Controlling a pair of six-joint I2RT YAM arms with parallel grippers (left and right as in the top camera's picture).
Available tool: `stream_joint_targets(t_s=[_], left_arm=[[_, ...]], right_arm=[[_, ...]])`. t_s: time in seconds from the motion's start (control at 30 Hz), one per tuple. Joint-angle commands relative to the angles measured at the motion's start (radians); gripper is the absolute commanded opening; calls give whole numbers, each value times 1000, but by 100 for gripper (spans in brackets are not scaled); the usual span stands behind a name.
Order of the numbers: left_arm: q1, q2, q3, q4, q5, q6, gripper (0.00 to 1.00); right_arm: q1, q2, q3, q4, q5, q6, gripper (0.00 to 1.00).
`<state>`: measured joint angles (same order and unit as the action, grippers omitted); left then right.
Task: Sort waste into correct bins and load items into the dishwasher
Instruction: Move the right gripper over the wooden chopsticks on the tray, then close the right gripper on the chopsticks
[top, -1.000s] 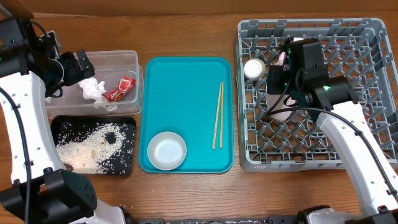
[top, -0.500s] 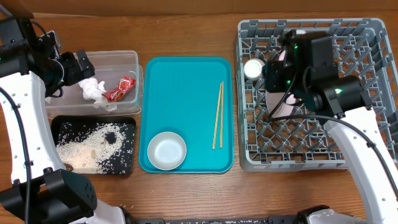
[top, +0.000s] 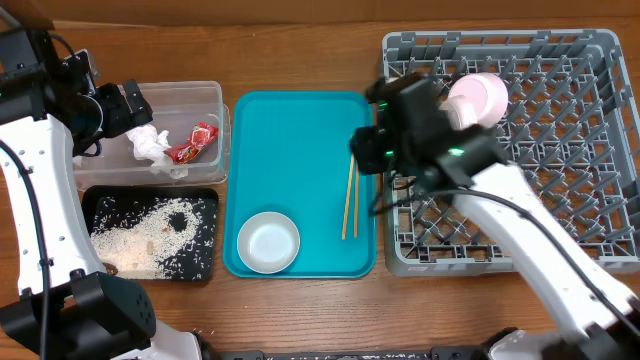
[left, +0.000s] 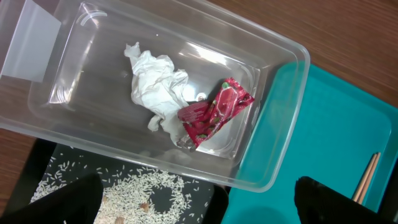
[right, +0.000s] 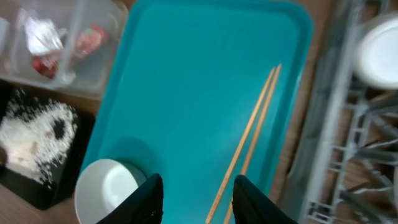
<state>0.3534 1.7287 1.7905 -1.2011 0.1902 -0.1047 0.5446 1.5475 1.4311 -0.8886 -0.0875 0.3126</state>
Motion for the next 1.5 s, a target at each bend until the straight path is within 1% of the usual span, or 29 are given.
stream_joint_targets(t_s=[0.0, 0.07, 0.17, 0.33, 0.57, 0.73, 0.93, 1.13, 1.47], left_arm=[[0, -16, 25, 1, 9, -7, 100], [0, -16, 25, 1, 9, -7, 100], [0, -16, 25, 1, 9, -7, 100], [0, -16, 25, 1, 9, -8, 100], [0, -16, 25, 1, 9, -7, 100], [0, -16, 25, 1, 9, -8, 100], [0, -16, 25, 1, 9, -7, 100], [0, -16, 25, 1, 9, -8, 100], [0, -16, 25, 1, 9, -7, 100]], right_arm=[[84, 112, -13, 23, 143, 94, 38], [126, 178, -13, 28, 238, 151, 38], [151, 248, -13, 28, 312, 209, 38], [154, 337, -13, 32, 323, 265, 38], [154, 422, -13, 78, 322, 269, 34], [154, 465, -13, 80, 323, 269, 30], [154, 486, -13, 85, 323, 306, 30], [153, 500, -18, 87, 323, 391, 31], [154, 537, -18, 92, 285, 399, 31]])
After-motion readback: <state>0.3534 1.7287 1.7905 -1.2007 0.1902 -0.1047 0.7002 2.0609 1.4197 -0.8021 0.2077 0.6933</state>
